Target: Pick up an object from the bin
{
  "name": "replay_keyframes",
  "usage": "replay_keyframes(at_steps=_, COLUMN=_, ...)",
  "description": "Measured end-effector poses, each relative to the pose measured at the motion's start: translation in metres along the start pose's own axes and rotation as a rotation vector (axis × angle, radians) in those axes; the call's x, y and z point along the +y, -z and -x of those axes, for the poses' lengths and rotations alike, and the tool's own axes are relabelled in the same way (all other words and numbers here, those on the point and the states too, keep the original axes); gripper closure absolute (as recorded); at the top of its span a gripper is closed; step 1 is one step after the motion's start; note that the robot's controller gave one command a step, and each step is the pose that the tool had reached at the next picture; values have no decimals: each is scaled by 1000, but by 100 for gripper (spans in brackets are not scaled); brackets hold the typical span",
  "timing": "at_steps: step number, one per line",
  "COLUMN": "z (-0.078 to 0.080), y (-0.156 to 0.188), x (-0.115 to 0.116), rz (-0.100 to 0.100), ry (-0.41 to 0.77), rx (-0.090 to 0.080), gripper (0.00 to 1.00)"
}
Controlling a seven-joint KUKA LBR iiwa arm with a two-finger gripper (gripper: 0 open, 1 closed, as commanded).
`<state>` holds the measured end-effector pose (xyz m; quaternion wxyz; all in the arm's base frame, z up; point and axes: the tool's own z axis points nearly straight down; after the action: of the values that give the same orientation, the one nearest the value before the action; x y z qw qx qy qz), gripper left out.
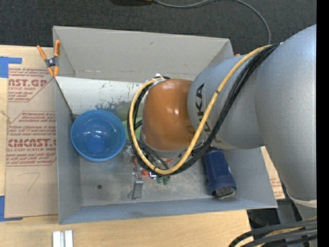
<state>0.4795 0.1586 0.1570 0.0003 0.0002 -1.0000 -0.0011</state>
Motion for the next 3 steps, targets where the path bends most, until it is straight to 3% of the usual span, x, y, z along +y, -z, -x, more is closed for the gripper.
replay_keyframes(at_steps=1, z=0, y=0, x=0, rz=0, ry=0, rx=0, gripper=0)
replay_keyframes(at_steps=2, z=23, y=-47, x=22, rz=-1, ry=31, rx=4, gripper=0)
replay_keyframes(at_steps=3, z=16, y=-45, x=27, rz=0, ry=21, rx=-1, gripper=0)
